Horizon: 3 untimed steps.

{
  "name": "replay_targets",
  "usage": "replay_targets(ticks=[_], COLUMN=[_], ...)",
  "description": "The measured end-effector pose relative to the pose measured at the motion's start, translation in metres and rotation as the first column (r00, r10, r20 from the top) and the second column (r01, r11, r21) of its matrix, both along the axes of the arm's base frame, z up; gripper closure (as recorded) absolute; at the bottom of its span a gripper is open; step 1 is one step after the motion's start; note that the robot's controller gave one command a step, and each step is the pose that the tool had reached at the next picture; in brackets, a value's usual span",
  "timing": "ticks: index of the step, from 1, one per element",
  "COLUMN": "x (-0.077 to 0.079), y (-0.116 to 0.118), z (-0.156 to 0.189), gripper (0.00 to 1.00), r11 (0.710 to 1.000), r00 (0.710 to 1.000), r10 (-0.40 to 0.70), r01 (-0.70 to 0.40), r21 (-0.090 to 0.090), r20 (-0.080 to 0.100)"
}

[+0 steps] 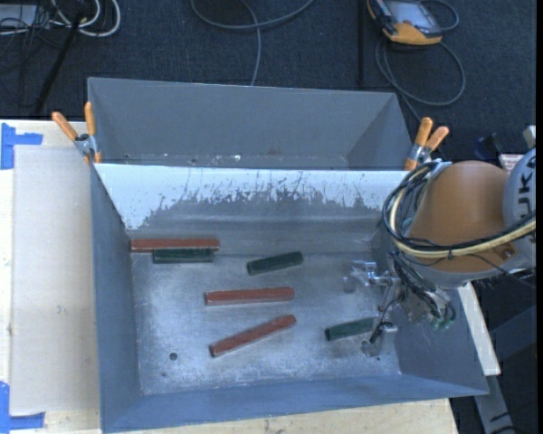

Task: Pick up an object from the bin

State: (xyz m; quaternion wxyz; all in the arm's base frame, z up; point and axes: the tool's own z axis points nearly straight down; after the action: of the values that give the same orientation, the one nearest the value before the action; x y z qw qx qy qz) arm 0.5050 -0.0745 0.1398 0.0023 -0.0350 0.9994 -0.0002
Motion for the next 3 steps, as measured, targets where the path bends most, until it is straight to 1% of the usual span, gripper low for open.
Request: replay_targets(ticks=[1,2,3], x=[0.0116,0.0179,0.0157], y=[-0.0286,-0.0303,-0.0302], z=[-0.0734,-0.0704,-0.0715], gripper=[0.00,0.00,0.00], r11=[0.998,1.000,1.000], r00=[0.998,1.000,1.000], r10=[-0.059,0.021,-0.005], r01=[0.059,-0.021,0.005], r21=[0.001,0.001,0.002], r20=[-0.008,-0.004,-0.006])
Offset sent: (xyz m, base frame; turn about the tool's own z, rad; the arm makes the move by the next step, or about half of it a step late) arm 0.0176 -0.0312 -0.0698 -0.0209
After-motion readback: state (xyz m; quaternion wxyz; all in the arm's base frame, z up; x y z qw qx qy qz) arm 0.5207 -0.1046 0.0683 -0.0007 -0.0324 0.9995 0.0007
